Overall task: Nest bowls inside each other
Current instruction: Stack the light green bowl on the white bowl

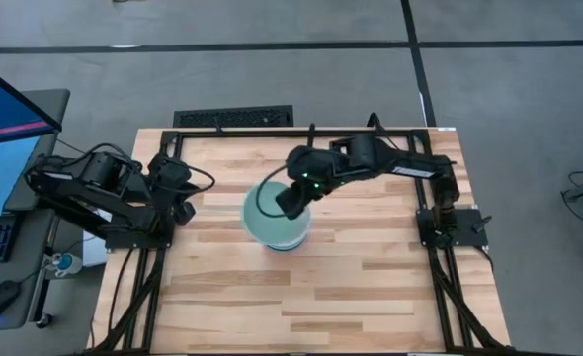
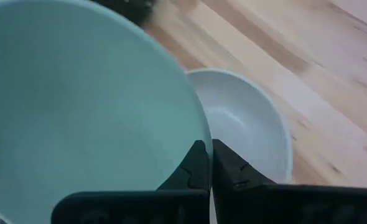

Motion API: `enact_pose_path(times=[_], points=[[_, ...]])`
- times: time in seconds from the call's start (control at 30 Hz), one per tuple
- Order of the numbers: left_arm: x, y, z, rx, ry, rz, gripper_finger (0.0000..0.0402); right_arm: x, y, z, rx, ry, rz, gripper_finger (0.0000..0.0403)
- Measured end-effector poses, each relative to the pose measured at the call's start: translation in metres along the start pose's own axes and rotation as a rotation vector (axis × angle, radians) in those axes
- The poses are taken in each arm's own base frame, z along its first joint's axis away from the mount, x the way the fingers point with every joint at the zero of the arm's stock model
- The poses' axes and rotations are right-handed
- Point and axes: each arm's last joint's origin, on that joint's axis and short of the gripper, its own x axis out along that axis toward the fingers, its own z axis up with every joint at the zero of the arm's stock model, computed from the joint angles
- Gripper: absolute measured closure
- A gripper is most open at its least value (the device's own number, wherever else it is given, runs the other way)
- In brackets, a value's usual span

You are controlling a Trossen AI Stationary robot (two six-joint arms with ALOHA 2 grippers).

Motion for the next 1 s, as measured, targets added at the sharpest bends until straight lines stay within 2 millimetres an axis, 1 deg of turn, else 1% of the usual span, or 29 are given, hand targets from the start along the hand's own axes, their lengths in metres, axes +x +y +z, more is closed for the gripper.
enact_pose_path(times=[0.03,0.1,0.17,0.2,0.23,0.3,0.37,0.47,0.63,0.83,1.0], points=[[0.000,0.000,0.000,0.001,0.000,0.003,0.0392,0.005,-0.001,-0.001,0.000,0.024,-0.012,0.0393],[0.001,-0.001,0.001,0.008,0.000,0.008,0.0392,0.007,-0.001,0.001,0.013,0.027,0.000,0.0392],[0.002,-0.002,0.001,0.015,0.003,0.014,0.0392,0.010,-0.008,-0.003,0.014,0.086,-0.067,0.0388],[0.003,-0.002,0.001,0.017,0.004,0.017,0.0392,0.013,-0.007,-0.001,0.020,0.077,-0.061,0.0386],[0.003,-0.003,0.001,0.017,0.006,0.018,0.0392,0.013,-0.007,-0.001,0.027,0.072,-0.069,0.0384],[0.005,-0.004,0.002,0.021,0.011,0.024,0.0392,0.011,-0.015,-0.006,0.021,0.118,-0.148,0.0385],[0.006,-0.005,0.002,0.032,0.010,0.032,0.0392,0.007,-0.013,-0.003,0.025,0.079,-0.122,0.0389],[0.008,-0.007,0.003,0.040,0.017,0.038,0.0392,0.002,-0.015,-0.005,0.023,0.083,-0.132,0.0392],[0.011,-0.009,0.004,0.046,0.025,0.044,0.0392,0.001,-0.014,-0.004,0.024,0.074,-0.124,0.0382],[0.012,-0.010,0.004,0.048,0.030,0.047,0.0392,0.001,-0.013,-0.003,0.024,0.065,-0.113,0.0383],[0.012,-0.010,0.004,0.059,0.030,0.047,0.0392,0.001,-0.011,-0.004,0.020,0.062,-0.102,0.0365]])
